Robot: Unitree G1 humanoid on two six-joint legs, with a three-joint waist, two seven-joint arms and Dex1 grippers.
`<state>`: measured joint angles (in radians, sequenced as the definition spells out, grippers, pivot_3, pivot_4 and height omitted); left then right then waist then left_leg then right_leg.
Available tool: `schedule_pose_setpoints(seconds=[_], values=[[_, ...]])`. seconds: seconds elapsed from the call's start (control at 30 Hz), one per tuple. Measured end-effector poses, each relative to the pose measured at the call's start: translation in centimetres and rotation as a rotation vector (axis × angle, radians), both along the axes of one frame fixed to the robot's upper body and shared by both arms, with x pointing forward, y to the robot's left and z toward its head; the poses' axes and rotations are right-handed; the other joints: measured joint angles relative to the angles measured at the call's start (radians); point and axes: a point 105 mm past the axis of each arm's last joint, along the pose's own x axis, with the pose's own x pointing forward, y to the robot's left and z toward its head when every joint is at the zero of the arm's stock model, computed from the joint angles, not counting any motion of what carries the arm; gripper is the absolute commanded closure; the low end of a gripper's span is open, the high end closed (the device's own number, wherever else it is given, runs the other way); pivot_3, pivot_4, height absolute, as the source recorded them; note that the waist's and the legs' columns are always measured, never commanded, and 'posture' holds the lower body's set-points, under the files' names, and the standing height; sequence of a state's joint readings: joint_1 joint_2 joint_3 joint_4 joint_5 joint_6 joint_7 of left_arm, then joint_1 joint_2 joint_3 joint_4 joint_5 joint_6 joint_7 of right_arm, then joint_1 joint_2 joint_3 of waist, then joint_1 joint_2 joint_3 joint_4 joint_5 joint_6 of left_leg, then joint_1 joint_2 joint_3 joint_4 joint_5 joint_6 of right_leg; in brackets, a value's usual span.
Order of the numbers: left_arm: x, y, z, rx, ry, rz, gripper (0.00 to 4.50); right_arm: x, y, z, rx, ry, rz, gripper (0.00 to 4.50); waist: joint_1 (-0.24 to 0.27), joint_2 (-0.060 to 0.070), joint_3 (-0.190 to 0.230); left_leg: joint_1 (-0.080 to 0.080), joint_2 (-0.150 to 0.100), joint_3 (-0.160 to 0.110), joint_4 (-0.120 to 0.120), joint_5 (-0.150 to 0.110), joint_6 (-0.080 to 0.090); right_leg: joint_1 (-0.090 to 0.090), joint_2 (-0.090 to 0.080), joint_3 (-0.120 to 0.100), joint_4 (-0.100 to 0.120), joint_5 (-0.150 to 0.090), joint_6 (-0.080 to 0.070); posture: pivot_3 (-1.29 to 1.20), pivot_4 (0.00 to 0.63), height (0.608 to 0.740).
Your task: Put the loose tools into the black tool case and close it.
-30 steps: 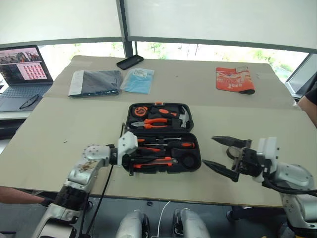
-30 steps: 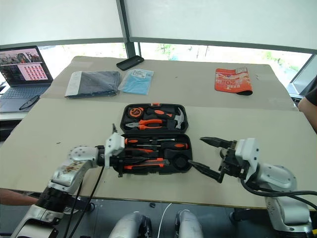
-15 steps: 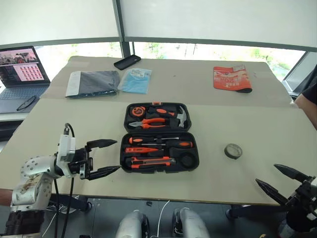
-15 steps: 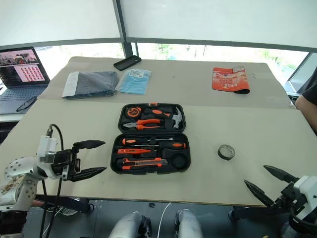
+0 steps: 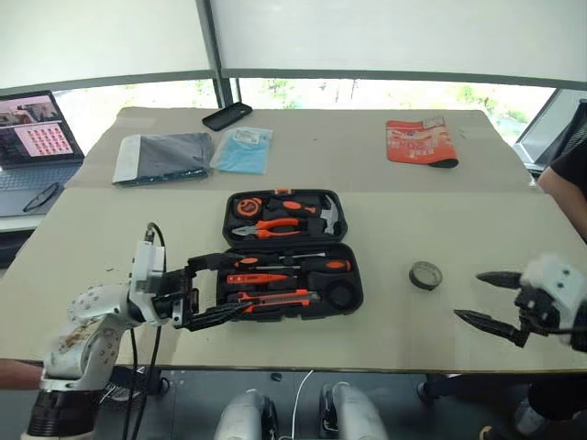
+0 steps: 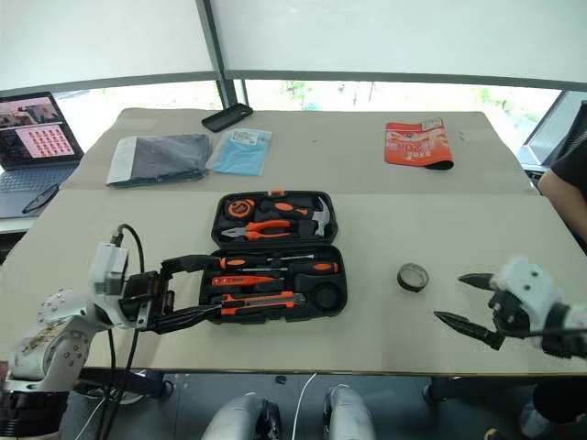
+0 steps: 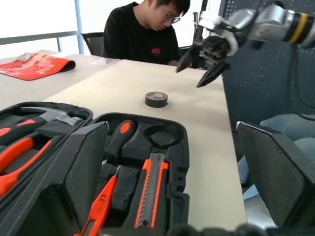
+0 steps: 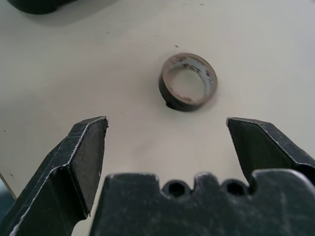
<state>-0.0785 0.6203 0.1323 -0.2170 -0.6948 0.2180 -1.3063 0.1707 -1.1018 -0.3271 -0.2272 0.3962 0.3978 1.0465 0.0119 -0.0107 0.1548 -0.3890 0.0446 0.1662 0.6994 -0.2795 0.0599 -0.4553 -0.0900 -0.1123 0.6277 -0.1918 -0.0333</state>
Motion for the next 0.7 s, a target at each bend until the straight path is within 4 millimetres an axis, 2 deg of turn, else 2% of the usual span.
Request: schedule_pose_setpoints(seconds=[0.13, 0.27, 0.57, 0.67, 0.7], values=[[-0.1, -0.8, -0.6, 0.002, 0.002, -0.016, 0.01, 0.9, 1.1, -1.3, -0.037, 0.064, 0.028, 0.0, 0.008, 0.0, 0.0, -0.004, -0.002, 0.0, 0.0, 0.0, 0.003, -0.002, -0.001, -0.001, -0.002, 0.0, 0.0, 0.0, 0.15, 0.74], [-0.4, -1.1, -1.0, 0.0, 0.003, -0.017, 0.01, 2.6, 0.9, -0.9, -0.089, 0.024, 0.022, 0.0, 0.003, -0.001, 0.0, -0.004, -0.003, 0.001, 0.001, 0.0, 0.002, -0.001, -0.002, 0.0, -0.003, 0.0, 0.001, 0.0, 0.15, 0.74], [-0.9, -1.6, -1.7, 0.002, 0.021, -0.022, 0.01, 3.6, 1.6, -2.2, -0.13, 0.072, 0.071, 0.0, 0.001, -0.002, 0.001, -0.004, -0.002, 0.001, 0.002, -0.001, 0.004, -0.001, -0.002, -0.001, -0.002, 0.0, 0.001, 0.0, 0.15, 0.74], [-1.0, -1.9, -1.6, 0.001, 0.017, -0.036, 0.0, 4.2, 1.9, -2.8, -0.122, 0.088, 0.073, 0.65, -0.001, -0.002, 0.001, -0.003, -0.002, 0.001, 0.002, 0.0, 0.003, -0.001, -0.002, -0.001, -0.001, 0.0, 0.001, 0.0, 0.15, 0.74], [-1.1, -1.9, -1.6, 0.002, 0.014, -0.039, 0.0, 4.2, 2.0, -2.9, -0.122, 0.102, 0.082, 0.99, -0.001, -0.002, 0.001, -0.003, -0.002, 0.0, 0.002, 0.0, 0.003, -0.001, -0.002, -0.001, 0.0, 0.0, 0.001, 0.0, 0.15, 0.74]])
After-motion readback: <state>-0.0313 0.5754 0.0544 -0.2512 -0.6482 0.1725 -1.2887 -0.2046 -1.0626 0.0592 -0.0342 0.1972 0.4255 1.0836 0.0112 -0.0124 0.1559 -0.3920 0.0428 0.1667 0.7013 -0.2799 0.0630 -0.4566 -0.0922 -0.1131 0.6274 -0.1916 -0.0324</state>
